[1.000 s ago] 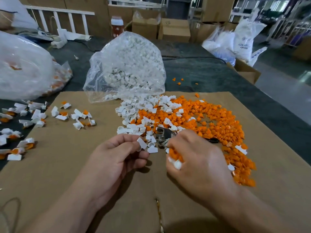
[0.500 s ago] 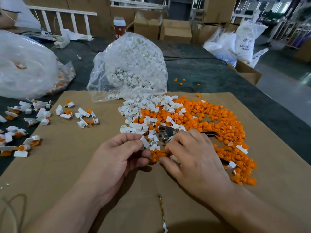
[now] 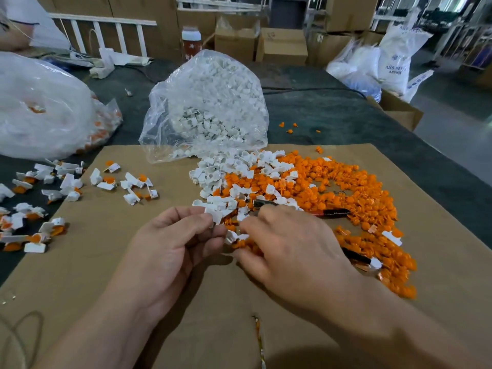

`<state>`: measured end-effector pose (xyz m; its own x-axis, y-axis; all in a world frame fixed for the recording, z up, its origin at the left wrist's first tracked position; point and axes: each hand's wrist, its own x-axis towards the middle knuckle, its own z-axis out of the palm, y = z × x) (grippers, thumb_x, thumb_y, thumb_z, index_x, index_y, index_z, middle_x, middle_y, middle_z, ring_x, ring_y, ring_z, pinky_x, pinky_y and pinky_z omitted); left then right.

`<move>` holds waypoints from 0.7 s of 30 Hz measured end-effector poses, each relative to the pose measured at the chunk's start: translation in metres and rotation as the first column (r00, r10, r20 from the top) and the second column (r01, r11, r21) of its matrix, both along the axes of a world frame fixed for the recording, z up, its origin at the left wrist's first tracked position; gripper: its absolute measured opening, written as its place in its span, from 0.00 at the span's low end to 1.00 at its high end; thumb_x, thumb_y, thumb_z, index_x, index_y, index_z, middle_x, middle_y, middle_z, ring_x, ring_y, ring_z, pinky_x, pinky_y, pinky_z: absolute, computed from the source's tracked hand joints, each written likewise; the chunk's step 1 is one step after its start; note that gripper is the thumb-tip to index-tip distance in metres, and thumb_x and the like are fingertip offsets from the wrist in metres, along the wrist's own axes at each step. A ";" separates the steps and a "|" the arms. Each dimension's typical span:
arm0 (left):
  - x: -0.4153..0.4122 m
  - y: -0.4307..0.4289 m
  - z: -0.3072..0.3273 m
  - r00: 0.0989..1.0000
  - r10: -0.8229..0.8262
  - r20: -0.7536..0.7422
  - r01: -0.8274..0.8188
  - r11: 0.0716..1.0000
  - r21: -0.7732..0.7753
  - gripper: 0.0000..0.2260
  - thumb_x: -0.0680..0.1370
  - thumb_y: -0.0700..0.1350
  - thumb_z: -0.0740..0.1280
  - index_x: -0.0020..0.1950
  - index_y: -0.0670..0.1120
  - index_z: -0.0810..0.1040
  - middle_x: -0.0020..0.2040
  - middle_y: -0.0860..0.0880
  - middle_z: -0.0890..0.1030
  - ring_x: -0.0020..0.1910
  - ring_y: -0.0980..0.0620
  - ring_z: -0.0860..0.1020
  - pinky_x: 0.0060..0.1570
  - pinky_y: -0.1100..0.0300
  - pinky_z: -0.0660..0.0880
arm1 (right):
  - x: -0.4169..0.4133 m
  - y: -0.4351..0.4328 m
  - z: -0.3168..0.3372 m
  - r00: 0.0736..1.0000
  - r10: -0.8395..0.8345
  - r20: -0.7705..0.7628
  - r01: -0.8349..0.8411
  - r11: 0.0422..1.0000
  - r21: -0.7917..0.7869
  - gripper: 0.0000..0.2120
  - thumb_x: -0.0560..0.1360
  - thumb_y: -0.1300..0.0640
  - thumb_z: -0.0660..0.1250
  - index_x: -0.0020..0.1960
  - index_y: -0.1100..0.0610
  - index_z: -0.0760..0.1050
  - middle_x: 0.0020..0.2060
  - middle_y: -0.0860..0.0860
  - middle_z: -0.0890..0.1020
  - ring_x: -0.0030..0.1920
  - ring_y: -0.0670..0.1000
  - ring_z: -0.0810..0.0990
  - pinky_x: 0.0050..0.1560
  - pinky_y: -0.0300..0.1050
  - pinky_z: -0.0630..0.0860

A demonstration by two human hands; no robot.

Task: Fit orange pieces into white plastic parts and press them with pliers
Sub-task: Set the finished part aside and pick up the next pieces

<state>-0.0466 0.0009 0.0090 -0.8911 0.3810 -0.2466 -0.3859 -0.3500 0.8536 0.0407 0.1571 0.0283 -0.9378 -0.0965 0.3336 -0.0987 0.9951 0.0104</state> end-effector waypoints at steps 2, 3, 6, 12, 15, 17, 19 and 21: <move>-0.001 -0.001 0.001 1.000 0.027 -0.004 -0.027 1.000 0.008 0.14 0.63 0.41 0.73 0.47 0.39 0.80 0.37 0.39 0.84 0.36 0.49 0.85 0.30 0.63 0.80 | -0.004 -0.004 -0.005 0.998 0.026 0.052 -0.027 0.999 0.025 0.16 0.78 0.40 0.59 0.53 0.51 0.75 0.42 0.50 0.73 0.38 0.49 0.71 0.31 0.45 0.66; -0.001 -0.001 0.001 0.999 0.036 -0.008 -0.035 0.999 0.005 0.13 0.65 0.41 0.73 0.48 0.40 0.80 0.37 0.40 0.84 0.36 0.49 0.85 0.30 0.63 0.80 | -0.006 -0.004 -0.007 0.998 0.031 0.063 -0.034 0.999 0.033 0.16 0.79 0.41 0.58 0.55 0.51 0.74 0.44 0.50 0.73 0.39 0.49 0.70 0.32 0.45 0.66; -0.001 -0.002 -0.001 1.000 0.019 -0.008 -0.019 0.999 -0.028 0.05 0.73 0.38 0.71 0.47 0.41 0.79 0.37 0.41 0.84 0.34 0.50 0.84 0.27 0.63 0.79 | -0.012 -0.001 -0.009 0.997 0.044 0.065 -0.048 0.997 0.063 0.14 0.81 0.43 0.56 0.55 0.51 0.75 0.44 0.49 0.74 0.42 0.50 0.73 0.33 0.46 0.67; 0.005 0.001 0.001 0.999 -0.030 -0.021 0.028 0.997 -0.079 0.03 0.79 0.38 0.67 0.48 0.40 0.80 0.37 0.42 0.82 0.32 0.52 0.82 0.27 0.62 0.78 | -0.016 -0.001 -0.010 0.997 0.012 0.071 -0.014 1.000 0.018 0.12 0.79 0.45 0.58 0.48 0.52 0.74 0.39 0.47 0.66 0.38 0.48 0.65 0.32 0.45 0.65; 0.006 0.002 0.002 0.999 -0.046 -0.025 0.043 0.996 -0.079 0.03 0.79 0.38 0.67 0.47 0.40 0.79 0.36 0.43 0.83 0.32 0.52 0.82 0.27 0.63 0.78 | -0.012 -0.001 -0.007 0.999 -0.050 -0.017 0.049 0.997 -0.060 0.11 0.76 0.47 0.60 0.42 0.53 0.75 0.37 0.47 0.70 0.35 0.47 0.66 0.27 0.44 0.65; 0.005 0.003 0.002 0.999 -0.051 -0.018 0.049 0.996 -0.069 0.03 0.80 0.37 0.66 0.47 0.40 0.79 0.36 0.42 0.83 0.31 0.51 0.82 0.26 0.63 0.77 | -0.011 0.001 -0.003 0.988 -0.097 -0.120 0.076 0.983 -0.167 0.10 0.75 0.50 0.62 0.40 0.54 0.76 0.36 0.47 0.72 0.32 0.48 0.69 0.25 0.45 0.68; 0.005 0.003 0.001 0.998 -0.066 -0.016 0.065 0.996 -0.064 0.04 0.80 0.37 0.66 0.47 0.40 0.79 0.37 0.41 0.83 0.32 0.51 0.82 0.27 0.63 0.77 | -0.012 0.006 0.003 0.967 -0.154 -0.201 0.088 0.948 -0.305 0.08 0.75 0.51 0.64 0.39 0.52 0.75 0.36 0.45 0.73 0.31 0.47 0.71 0.26 0.45 0.70; 0.004 0.002 -0.001 0.997 -0.081 -0.015 0.080 0.994 -0.072 0.03 0.80 0.38 0.66 0.48 0.40 0.79 0.37 0.40 0.83 0.32 0.50 0.82 0.27 0.62 0.77 | -0.015 0.012 0.008 0.964 -0.219 -0.153 0.134 0.891 -0.434 0.07 0.75 0.48 0.64 0.38 0.47 0.73 0.38 0.44 0.73 0.34 0.46 0.73 0.30 0.42 0.72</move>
